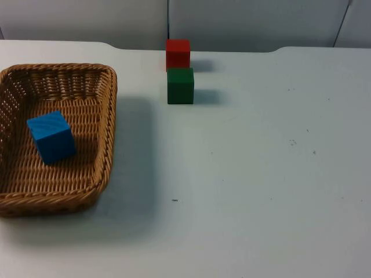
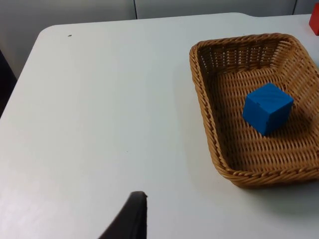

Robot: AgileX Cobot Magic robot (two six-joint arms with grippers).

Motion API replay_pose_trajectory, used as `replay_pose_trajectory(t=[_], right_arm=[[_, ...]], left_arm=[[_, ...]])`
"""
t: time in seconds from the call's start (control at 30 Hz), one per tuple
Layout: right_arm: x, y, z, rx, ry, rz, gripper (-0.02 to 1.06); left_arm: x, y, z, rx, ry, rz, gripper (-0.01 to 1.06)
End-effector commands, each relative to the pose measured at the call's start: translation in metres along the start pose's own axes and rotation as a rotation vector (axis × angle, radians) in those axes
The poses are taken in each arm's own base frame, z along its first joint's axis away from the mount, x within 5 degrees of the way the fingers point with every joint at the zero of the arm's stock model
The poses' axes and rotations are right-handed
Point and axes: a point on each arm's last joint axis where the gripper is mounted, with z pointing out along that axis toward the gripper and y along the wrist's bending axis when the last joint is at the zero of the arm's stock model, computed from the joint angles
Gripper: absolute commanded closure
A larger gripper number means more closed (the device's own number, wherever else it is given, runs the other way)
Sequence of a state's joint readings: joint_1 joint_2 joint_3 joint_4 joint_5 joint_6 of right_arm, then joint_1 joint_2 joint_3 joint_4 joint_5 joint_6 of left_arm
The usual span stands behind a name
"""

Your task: Pick up the basket with the left hand and place the blue cube into the basket with the right hand.

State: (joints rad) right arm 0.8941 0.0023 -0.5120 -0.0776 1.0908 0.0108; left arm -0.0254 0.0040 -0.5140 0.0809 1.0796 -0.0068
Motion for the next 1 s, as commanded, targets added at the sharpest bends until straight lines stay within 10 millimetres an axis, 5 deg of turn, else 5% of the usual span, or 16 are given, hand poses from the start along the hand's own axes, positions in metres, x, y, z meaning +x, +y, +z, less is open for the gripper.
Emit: replay_pose_trajectory(t=[0.0, 0.57, 0.97], right_arm=[[-0.0002, 0.0007, 0.0007, -0.008, -0.011, -0.008, 0.00], [-0.0003, 0.0010, 0.0005, 0.023, -0.011, 0.009, 0.00], [0.0004, 0.0038, -0.0010, 0.370, 0.011, 0.192, 0.00]], left_arm=[[0.0006, -0.0004, 0.0000, 0.012, -0.004, 0.001, 0.00], [0.0006, -0.0004, 0.0000, 0.012, -0.004, 0.001, 0.00], [0.0006, -0.0004, 0.0000, 0.012, -0.004, 0.001, 0.00]])
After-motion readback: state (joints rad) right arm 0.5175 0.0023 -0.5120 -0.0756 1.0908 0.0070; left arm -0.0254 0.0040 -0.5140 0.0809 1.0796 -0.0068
